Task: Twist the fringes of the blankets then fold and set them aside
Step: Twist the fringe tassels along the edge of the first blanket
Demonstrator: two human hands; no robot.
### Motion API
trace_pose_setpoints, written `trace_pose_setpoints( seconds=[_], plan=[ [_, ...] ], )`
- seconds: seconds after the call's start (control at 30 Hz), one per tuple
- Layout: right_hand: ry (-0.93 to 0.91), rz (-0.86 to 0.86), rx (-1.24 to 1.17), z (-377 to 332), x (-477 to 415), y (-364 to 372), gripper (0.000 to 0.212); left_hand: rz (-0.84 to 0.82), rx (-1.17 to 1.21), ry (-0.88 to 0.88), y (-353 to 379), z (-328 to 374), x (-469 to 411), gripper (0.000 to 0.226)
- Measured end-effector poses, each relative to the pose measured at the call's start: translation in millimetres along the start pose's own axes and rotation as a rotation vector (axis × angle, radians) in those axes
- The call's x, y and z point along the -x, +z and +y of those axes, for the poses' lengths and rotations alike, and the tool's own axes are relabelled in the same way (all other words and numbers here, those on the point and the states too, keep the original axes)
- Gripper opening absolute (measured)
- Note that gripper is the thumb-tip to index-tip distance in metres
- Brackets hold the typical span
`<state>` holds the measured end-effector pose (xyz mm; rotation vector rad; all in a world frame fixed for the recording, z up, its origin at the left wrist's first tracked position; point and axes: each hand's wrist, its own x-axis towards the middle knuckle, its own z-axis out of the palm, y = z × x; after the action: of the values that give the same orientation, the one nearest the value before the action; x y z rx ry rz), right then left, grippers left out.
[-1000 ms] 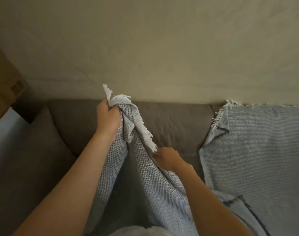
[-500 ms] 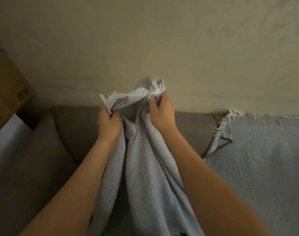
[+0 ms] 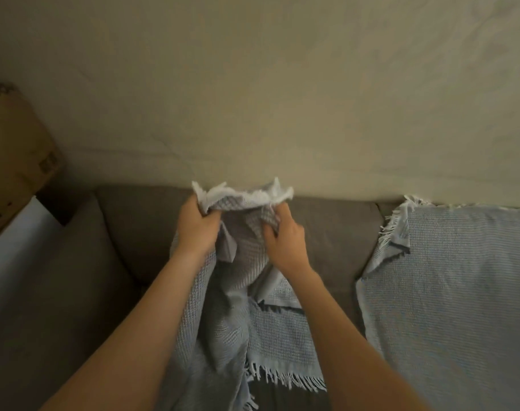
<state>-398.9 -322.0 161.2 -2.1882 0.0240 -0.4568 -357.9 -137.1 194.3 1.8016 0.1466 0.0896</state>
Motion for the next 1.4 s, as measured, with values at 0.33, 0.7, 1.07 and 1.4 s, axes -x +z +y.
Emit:
trace_pose_setpoints(
  seconds=[0.33, 0.7, 1.07, 1.4],
  plan=[
    [0.730, 0.095, -0.201, 33, 68, 1, 0.030, -0.002, -0.071, -0.252, 4, -64, 49, 0.024],
    [0.298, -0.151, -0.350, -1, 69, 2, 0.026, -0.585, -0.117, 0.000, 25, -63, 69, 0.034],
    [0.312, -0.527, 0.418, 32, 78, -6, 0.014, 0.015, -0.091, -0.119, 23, -57, 59, 0.039],
    [0.454, -0.216, -0.220, 28, 61, -43, 0.026, 0.076, 0.023, -0.176, 12, -64, 45, 0.038]
  ],
)
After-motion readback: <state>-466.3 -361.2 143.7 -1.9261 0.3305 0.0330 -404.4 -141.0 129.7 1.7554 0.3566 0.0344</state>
